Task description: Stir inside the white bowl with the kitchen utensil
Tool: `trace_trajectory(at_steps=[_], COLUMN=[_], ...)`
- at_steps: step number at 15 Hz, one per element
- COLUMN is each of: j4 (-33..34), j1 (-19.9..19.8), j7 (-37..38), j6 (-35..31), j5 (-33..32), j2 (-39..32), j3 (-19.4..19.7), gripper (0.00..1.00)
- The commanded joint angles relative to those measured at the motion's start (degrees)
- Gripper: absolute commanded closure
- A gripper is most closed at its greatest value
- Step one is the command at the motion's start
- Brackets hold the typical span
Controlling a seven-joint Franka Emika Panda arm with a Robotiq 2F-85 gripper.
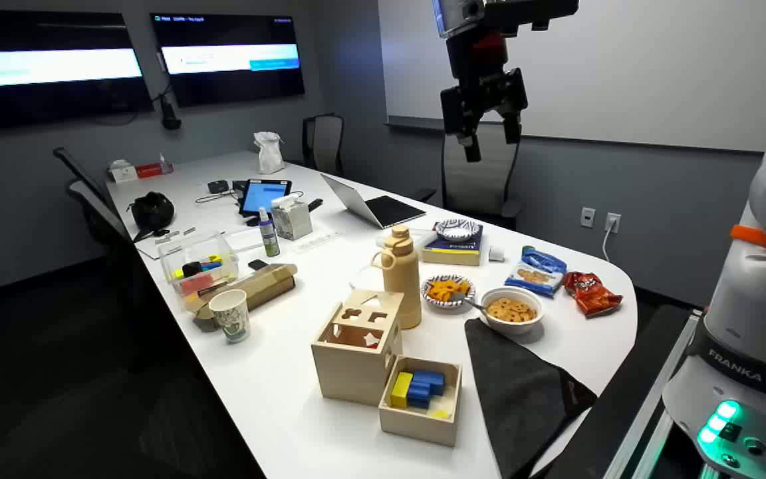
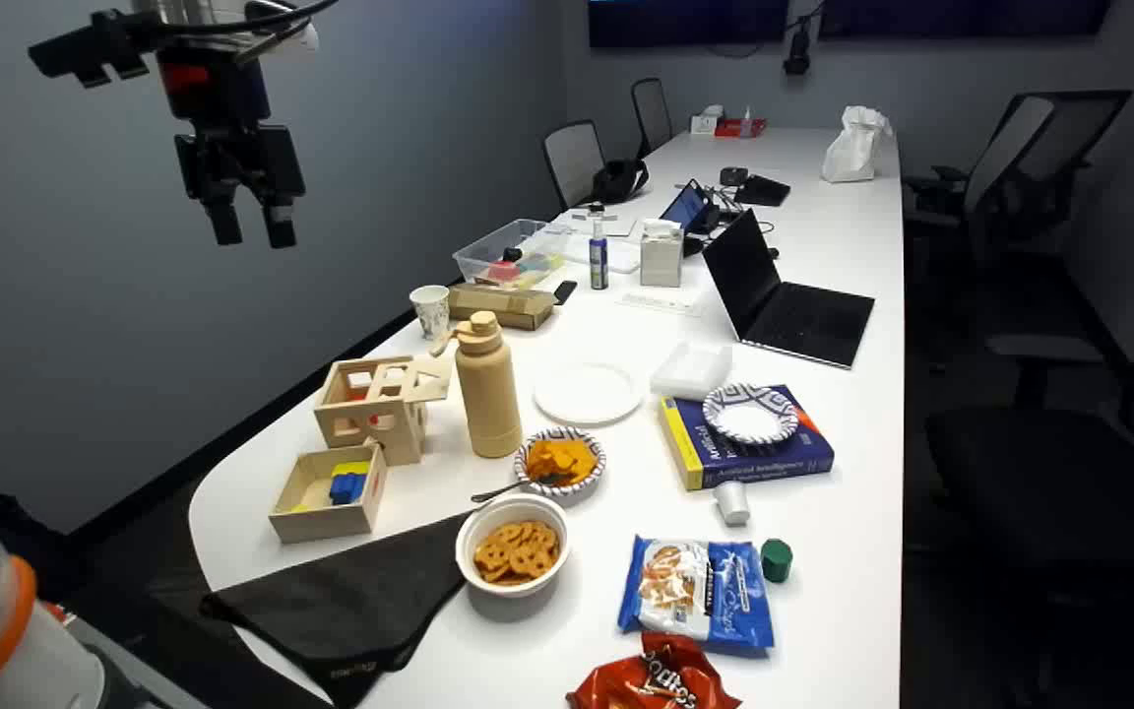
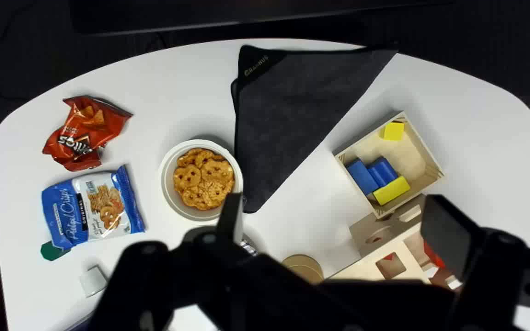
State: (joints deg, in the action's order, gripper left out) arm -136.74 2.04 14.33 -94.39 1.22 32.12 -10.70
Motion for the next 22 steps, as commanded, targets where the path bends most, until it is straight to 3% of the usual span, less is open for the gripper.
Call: trace_trajectory(at_steps=[1, 6, 11, 15, 22], j4=[0.1, 3.1, 5.7, 9.1, 17.0], j1=[0.7, -2.3, -3.7, -2.8, 1.4], j7=[0.3, 3.3, 2.5, 3.5, 10.8], j6=[0.1, -3.5, -14.8, -19.7, -20.1], j5=[-0.3, -4.5, -8.6, -11.0, -11.0], j2=[-0.1, -10.0, -25.8, -39.2, -57.1], j3=[0.6, 0.9, 3.6, 6.0, 9.8], gripper=[0.0, 0.0, 0.0, 0.0, 0.0])
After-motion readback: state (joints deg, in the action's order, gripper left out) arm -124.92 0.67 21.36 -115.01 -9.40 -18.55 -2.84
